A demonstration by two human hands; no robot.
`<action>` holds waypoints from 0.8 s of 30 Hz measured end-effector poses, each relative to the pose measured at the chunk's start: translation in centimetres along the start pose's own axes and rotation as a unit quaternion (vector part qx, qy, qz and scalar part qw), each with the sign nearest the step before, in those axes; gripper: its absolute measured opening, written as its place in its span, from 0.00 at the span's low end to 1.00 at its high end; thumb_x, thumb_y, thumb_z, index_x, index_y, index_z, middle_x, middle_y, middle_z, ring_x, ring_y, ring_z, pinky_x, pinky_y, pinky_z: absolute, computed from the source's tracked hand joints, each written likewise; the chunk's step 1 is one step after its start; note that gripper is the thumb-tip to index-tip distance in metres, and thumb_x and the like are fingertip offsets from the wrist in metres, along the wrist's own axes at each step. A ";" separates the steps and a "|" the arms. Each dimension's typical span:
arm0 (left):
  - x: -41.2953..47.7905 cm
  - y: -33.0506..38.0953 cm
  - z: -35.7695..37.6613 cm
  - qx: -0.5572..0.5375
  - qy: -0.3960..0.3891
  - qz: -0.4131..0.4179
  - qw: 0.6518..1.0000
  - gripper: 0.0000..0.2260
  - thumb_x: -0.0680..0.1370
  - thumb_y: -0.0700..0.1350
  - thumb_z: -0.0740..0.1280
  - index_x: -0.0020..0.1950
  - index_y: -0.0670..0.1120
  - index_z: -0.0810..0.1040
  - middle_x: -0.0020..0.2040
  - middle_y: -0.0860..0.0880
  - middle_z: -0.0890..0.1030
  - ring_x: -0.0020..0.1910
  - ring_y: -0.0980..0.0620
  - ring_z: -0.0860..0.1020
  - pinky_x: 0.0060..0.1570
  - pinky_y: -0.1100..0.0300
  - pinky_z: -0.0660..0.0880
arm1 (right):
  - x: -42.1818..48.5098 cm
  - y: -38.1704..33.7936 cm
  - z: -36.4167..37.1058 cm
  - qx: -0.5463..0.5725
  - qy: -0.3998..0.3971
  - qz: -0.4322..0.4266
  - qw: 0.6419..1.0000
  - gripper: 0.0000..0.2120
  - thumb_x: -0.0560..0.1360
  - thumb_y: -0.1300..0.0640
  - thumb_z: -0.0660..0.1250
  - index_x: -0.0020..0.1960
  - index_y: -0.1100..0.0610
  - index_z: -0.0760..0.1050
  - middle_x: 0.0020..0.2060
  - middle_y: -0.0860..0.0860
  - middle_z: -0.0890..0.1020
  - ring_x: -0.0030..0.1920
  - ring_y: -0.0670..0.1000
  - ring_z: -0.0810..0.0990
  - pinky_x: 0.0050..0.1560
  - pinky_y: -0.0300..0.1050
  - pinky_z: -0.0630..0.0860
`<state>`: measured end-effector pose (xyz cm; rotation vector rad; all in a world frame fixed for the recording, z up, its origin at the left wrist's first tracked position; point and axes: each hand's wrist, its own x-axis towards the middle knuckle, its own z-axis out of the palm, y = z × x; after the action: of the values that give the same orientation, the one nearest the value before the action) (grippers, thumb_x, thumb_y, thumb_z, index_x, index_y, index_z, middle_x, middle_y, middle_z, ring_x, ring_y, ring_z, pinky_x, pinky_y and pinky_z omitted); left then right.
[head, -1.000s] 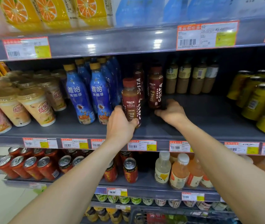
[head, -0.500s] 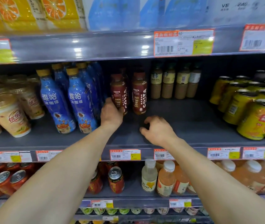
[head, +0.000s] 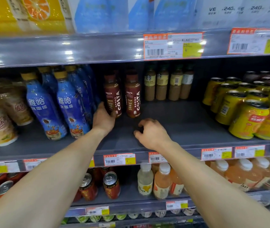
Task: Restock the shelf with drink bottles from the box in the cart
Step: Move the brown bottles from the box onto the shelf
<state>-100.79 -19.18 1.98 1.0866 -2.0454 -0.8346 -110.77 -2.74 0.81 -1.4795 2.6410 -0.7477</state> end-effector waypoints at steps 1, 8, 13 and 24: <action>-0.2 0.0 -0.2 0.003 -0.002 -0.007 1.000 0.25 0.79 0.44 0.68 0.75 0.44 0.65 0.70 0.43 0.75 0.68 0.42 0.74 0.63 0.56 0.69 | -0.1 -0.1 -0.1 0.000 0.002 0.001 1.000 0.18 0.76 0.46 0.65 0.59 0.56 0.77 0.57 0.54 0.78 0.59 0.57 0.73 0.53 0.46 0.71; -6.4 0.5 -3.5 0.035 -0.014 0.073 0.997 0.23 0.78 0.42 0.69 0.72 0.41 0.70 0.64 0.42 0.79 0.64 0.41 0.76 0.62 0.54 0.71 | -1.8 -1.6 -2.1 -0.024 -0.004 0.006 1.000 0.15 0.76 0.46 0.64 0.57 0.54 0.77 0.54 0.56 0.81 0.54 0.59 0.79 0.45 0.46 0.71; -12.2 1.3 -6.3 0.056 -0.042 0.153 0.986 0.18 0.78 0.45 0.68 0.68 0.46 0.75 0.59 0.49 0.81 0.60 0.48 0.77 0.61 0.55 0.72 | -5.7 -3.0 -3.5 -0.037 0.024 0.007 0.999 0.14 0.76 0.48 0.64 0.57 0.54 0.77 0.55 0.55 0.80 0.56 0.59 0.78 0.50 0.50 0.77; -33.3 -6.6 -6.3 0.130 -0.236 0.127 0.955 0.17 0.79 0.50 0.67 0.67 0.46 0.76 0.62 0.49 0.80 0.62 0.48 0.76 0.60 0.54 0.72 | -26.3 -1.9 -2.1 -0.062 0.003 0.015 0.998 0.13 0.77 0.51 0.64 0.58 0.57 0.76 0.52 0.56 0.80 0.53 0.61 0.78 0.45 0.53 0.77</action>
<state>-78.54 5.30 -8.04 0.7774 -2.6904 -0.7578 -95.36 18.55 -2.02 -1.4646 2.7533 -0.5972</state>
